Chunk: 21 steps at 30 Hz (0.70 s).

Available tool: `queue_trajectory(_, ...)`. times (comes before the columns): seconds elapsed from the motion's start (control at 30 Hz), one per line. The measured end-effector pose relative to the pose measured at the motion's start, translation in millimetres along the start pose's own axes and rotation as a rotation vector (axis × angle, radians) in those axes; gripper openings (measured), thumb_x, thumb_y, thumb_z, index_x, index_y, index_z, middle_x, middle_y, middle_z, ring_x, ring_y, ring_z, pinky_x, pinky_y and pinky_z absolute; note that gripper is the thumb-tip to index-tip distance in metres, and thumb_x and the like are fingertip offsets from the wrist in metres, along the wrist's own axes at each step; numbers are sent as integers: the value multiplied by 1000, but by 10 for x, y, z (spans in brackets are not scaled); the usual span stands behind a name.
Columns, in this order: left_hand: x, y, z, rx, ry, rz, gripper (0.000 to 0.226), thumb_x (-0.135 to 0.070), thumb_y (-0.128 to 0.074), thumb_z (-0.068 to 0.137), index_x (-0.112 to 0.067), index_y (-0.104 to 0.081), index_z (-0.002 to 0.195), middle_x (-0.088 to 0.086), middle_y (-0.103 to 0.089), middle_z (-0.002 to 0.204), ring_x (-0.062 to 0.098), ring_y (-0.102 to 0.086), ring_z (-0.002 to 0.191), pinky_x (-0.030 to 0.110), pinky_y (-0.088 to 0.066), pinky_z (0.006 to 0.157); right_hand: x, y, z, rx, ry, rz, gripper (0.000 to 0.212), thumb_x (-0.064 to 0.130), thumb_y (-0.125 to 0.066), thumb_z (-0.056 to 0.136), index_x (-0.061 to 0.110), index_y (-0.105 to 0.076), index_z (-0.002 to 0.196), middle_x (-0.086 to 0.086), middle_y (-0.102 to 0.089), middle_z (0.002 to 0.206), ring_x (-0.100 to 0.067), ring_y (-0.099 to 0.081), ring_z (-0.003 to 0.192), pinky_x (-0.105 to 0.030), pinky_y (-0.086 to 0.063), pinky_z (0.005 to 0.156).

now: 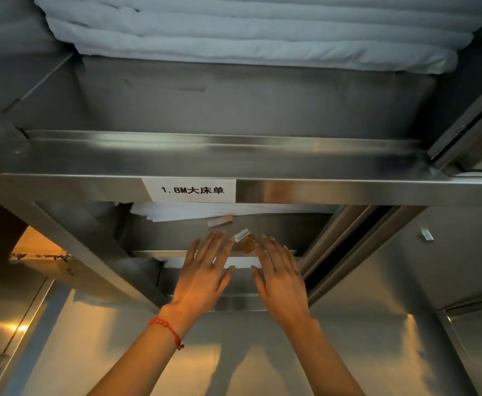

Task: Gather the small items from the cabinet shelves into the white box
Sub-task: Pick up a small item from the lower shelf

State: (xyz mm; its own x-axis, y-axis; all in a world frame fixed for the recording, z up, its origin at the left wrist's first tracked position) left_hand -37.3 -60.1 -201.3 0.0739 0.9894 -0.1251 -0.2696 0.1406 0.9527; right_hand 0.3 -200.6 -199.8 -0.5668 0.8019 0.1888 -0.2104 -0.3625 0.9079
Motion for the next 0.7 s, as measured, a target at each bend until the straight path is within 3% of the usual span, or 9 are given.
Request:
queue_trajectory(0.13, 74, -211, 38, 25, 23, 7, 52, -42, -8, 101, -13, -40, 129, 14, -59, 127, 29, -57, 117, 51, -41, 96, -54, -265, -31, 31, 13, -7, 46, 30, -38, 89, 8, -57, 125, -13, -60, 127, -28, -57, 117, -46, -30, 101)
queue_trajectory(0.27, 149, -475, 54, 45, 31, 38, 53, -42, -5, 101, -14, -38, 130, 12, -58, 129, 27, -56, 119, 43, -38, 104, -105, -509, -47, 67, 10, 0, 48, 36, -17, 102, 11, -46, 131, -12, -57, 131, -26, -54, 121, -46, -27, 104)
queue_trajectory(0.33, 196, -600, 66, 46, 37, 38, 53, -42, -4, 101, -14, -39, 130, 12, -58, 129, 28, -56, 118, 41, -33, 107, -136, -634, -56, 79, 9, 9, 49, 36, -18, 101, 11, -46, 132, -12, -56, 133, -26, -54, 122, -46, -29, 104)
queue_trajectory(0.53, 358, -895, 135, 18, 28, 57, 51, -42, -10, 100, -13, -38, 132, 14, -56, 131, 29, -55, 120, 49, -34, 100, -217, -975, -20, 84, -22, 37, 54, 41, -8, 102, 10, -39, 134, -15, -56, 131, -29, -56, 119, -47, -35, 100)
queue_trajectory(0.7, 495, -1115, 251, -5, 10, 49, 49, -36, -37, 88, -12, -43, 130, 16, -56, 130, 31, -55, 119, 51, -44, 95, -291, -1258, 48, 119, -29, 40, 54, 41, -9, 102, 11, -39, 133, -14, -57, 131, -29, -56, 119, -46, -33, 101)
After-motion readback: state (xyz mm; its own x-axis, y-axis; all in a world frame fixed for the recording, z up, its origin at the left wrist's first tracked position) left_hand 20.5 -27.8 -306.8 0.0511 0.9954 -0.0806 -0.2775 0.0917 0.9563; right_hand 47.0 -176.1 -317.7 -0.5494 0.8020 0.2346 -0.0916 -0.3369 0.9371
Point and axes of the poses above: each hand's wrist, its own z-axis towards the middle knuckle, its own y-axis out of the back of the hand, x = y × z, the point moved 5 cm from there along z, towards the middle knuckle
